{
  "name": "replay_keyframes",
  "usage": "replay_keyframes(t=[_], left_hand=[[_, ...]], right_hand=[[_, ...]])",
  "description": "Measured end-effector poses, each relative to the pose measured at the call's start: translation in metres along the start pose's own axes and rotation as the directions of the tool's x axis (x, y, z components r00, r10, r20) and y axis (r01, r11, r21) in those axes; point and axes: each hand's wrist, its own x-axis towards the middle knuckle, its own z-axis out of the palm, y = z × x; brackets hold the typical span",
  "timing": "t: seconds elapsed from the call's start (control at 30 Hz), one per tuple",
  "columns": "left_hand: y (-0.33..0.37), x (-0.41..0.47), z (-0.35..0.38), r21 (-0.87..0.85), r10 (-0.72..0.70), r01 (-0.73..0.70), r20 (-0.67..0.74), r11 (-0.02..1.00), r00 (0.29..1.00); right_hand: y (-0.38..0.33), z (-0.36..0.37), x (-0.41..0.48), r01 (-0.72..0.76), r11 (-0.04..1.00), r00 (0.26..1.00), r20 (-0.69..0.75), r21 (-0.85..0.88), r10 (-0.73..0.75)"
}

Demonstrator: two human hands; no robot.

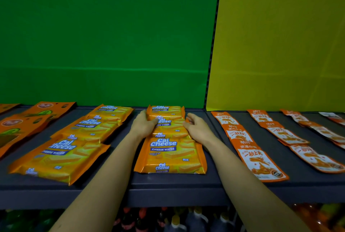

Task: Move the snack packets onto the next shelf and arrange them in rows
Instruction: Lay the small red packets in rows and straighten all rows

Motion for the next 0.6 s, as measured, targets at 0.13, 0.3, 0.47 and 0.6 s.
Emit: replay_keyframes(t=[0.13,0.3,0.47,0.6], left_hand=[[-0.0041,0.0042,0.0021,0.007,0.022,-0.022,-0.007,1.000,1.000],[-0.0047,0.0054,0.0020,0.037,0.078,-0.077,-0.023,0.996,0.997],[-0.0034,0.0032,0.0010,0.034,0.099,-0.099,-0.020,0.995,0.995],[-0.0038,0.0029,0.0012,0.008,0.079,-0.079,0.013,0.997,0.997]], right_hand=[[0.0037,0.0018,0.0057,0.027,1.000,1.000,0.004,0.008,-0.027],[0.0053,0.0023,0.0076,0.033,0.999,0.999,0.003,0.018,-0.033],[0.0065,0.0008,0.0061,0.036,0.999,0.999,0.016,0.035,-0.036],[0.0070,-0.0007,0.0039,0.039,0.999,0.999,-0.004,0.019,-0.039]])
